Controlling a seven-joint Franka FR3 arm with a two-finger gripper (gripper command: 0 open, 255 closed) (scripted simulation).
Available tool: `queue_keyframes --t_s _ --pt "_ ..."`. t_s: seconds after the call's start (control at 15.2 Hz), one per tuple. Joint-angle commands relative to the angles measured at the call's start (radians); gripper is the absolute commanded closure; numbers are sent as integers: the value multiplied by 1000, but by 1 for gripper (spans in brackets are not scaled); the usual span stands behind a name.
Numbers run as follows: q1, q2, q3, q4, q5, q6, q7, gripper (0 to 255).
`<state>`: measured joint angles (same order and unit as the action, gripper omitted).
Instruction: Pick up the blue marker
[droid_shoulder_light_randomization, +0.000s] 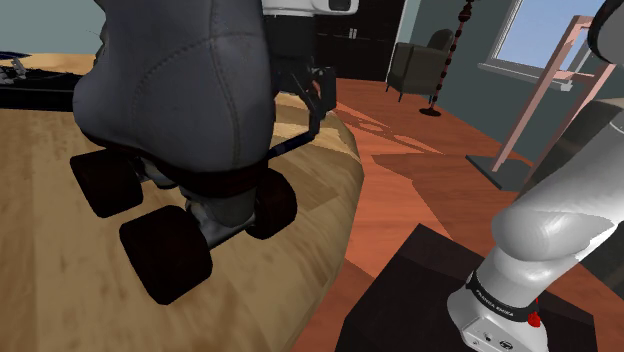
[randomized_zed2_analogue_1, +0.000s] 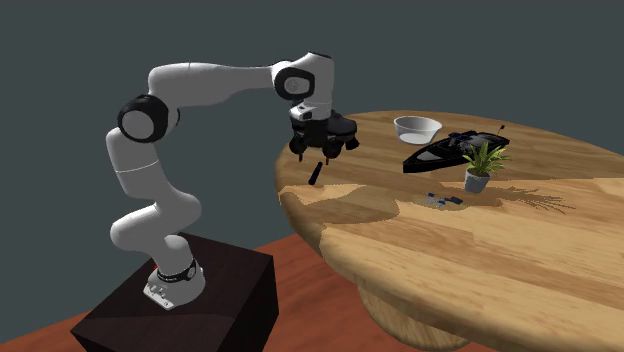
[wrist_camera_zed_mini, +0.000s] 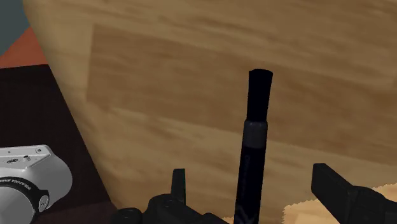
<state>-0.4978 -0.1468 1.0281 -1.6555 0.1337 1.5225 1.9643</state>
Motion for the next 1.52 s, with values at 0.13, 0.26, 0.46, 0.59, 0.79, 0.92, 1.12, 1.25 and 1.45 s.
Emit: queue_keyframes --t_s 0.13,0.26,0.46,0.59,0.79,0.92,1.12,1.25,1.45 --pt "-8 45 32 -4 -35 33 86 0" --pt "-8 34 28 -37 -26 61 78 0" --pt "-6 23 24 -78 -17 95 70 0" --pt "-7 24 24 -79 -17 97 69 255" --pt "-7 25 24 -78 -18 96 70 255" --pt "-7 25 24 -78 -18 96 70 255" --pt "-7 25 24 -78 -18 96 70 255" --pt "-7 27 25 -63 -20 82 73 255" --pt "-8 42 31 -14 -32 41 83 255"
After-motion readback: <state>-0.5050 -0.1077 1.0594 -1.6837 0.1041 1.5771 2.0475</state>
